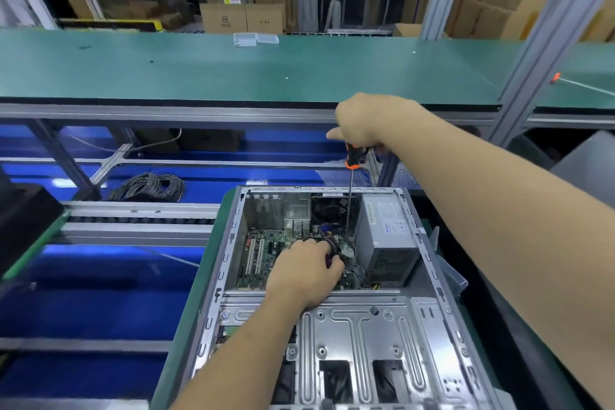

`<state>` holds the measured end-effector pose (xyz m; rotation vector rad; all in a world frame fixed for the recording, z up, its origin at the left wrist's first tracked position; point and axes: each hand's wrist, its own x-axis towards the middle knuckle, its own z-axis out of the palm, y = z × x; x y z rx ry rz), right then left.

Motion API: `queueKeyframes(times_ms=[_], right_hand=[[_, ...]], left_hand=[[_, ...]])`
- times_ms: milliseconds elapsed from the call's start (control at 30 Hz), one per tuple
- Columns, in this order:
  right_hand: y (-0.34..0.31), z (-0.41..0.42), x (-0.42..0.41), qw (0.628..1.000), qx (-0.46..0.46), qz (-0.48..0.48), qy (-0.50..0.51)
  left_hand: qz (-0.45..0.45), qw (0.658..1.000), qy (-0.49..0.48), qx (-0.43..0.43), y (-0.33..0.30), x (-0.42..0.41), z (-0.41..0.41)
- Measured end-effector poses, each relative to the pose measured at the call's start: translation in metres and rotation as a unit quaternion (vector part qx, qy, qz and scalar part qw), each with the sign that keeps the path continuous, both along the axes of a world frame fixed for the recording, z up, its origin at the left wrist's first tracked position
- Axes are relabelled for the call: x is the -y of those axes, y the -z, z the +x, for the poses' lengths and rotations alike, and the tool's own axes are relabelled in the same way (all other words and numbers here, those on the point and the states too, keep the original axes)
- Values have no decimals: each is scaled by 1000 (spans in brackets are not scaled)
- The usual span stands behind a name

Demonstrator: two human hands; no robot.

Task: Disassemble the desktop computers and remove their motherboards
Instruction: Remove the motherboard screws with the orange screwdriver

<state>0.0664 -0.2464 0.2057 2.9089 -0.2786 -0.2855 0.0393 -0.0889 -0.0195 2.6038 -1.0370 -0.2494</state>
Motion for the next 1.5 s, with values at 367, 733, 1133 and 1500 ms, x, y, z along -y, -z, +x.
queueKeyframes(times_ms=[367, 733, 1133, 1500], right_hand=[[-9, -5, 5, 999, -42, 22, -2], [-7, -11, 10, 997, -22, 65, -17], [-11, -13, 17, 995, -35, 94, 16], [-8, -15, 14, 998, -36, 16, 44]], left_hand=[[-13, 1000, 1, -3, -1, 0, -1], [-31, 999, 0, 10, 4, 1, 0], [-35, 999, 9, 28, 5, 1, 1], [-37, 999, -5, 31, 6, 1, 0]])
